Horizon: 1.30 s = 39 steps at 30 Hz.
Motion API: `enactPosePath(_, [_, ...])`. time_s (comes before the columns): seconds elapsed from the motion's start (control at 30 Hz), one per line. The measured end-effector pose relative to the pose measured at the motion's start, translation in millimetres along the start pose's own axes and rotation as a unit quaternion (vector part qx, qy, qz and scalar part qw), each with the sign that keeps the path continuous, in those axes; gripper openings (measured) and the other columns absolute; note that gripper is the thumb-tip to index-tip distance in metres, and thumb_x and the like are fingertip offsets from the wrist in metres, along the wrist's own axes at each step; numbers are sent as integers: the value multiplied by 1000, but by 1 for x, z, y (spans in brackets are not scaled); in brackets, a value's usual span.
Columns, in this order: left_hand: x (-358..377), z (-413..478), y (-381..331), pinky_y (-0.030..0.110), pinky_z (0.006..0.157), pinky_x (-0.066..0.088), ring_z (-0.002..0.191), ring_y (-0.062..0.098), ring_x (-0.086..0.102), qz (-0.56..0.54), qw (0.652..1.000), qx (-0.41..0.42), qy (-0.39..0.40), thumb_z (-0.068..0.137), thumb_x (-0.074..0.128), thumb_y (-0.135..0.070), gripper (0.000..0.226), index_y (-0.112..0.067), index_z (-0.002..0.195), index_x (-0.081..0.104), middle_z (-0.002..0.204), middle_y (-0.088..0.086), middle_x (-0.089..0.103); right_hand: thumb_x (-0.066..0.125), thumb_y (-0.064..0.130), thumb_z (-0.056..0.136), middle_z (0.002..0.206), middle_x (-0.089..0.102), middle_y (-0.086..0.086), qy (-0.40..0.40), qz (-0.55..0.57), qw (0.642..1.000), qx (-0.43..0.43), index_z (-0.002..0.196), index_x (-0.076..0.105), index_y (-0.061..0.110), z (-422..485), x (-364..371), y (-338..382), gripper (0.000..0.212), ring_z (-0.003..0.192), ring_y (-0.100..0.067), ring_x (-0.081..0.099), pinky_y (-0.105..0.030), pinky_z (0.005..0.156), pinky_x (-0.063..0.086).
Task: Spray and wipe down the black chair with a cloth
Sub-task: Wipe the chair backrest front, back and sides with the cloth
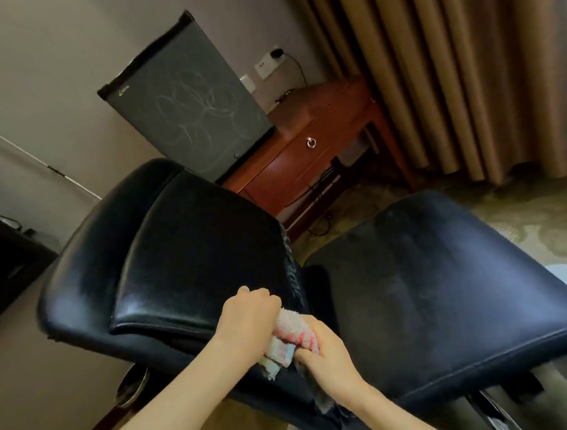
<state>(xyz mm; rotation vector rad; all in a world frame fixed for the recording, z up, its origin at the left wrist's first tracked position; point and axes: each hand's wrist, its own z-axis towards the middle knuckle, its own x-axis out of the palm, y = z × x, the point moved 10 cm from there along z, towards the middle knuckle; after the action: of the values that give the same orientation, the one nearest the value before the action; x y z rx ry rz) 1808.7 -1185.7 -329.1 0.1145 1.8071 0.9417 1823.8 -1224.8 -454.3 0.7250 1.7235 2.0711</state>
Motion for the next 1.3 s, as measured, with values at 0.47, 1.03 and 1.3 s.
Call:
enactPosePath(0.47, [38, 16, -33, 30, 77, 35, 95, 21, 39, 40, 998, 28, 43, 92, 45, -1, 29, -13, 118, 45, 115, 4, 46, 54, 23, 92, 115, 56, 20, -43, 62, 996, 47, 117, 52, 49, 7, 8, -63, 36, 110, 1, 53, -22, 91, 45])
enactPosePath(1.03, [99, 304, 24, 38, 89, 43, 116, 30, 44, 128, 991, 41, 18, 97, 43, -10, 28, -10, 124, 49, 127, 9, 47, 46, 14, 85, 111, 56, -2, -100, -33, 994, 29, 123, 51, 26, 297, 6, -155, 40, 100, -20, 50, -39, 88, 45])
enactPosePath(1.3, [95, 378, 41, 39, 88, 44, 117, 36, 45, 113, 992, 31, -38, 93, 50, -5, 31, -5, 124, 52, 127, 14, 50, 58, 37, 92, 128, 54, 13, -67, 130, 989, 23, 127, 45, 37, 371, -16, -157, 37, 118, -6, 51, -28, 100, 42])
